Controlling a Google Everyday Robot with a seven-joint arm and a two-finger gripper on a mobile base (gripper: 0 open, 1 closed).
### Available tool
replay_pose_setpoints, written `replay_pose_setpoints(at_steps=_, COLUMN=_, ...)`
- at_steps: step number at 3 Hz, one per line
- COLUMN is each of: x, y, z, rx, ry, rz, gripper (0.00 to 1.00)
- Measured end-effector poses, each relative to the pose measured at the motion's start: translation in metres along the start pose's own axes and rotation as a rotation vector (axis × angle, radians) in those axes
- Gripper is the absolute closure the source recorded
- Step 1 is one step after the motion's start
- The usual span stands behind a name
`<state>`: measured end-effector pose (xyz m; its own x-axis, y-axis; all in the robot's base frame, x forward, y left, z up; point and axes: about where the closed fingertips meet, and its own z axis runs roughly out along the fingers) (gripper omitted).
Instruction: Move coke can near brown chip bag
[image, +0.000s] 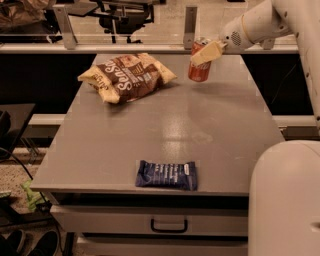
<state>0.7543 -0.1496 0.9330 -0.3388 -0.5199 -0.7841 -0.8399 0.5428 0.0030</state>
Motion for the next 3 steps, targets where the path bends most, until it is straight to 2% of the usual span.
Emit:
replay_pose_setpoints(at_steps=2, x=0.004, y=0.057, z=0.029, rx=-0.139, ry=-0.005, rz=-0.067, gripper=1.00)
replay_pose_setpoints(at_steps=3, x=0.004, y=0.082, z=0.041, rx=-0.183, ry=0.004, rz=-0.111, gripper=1.00)
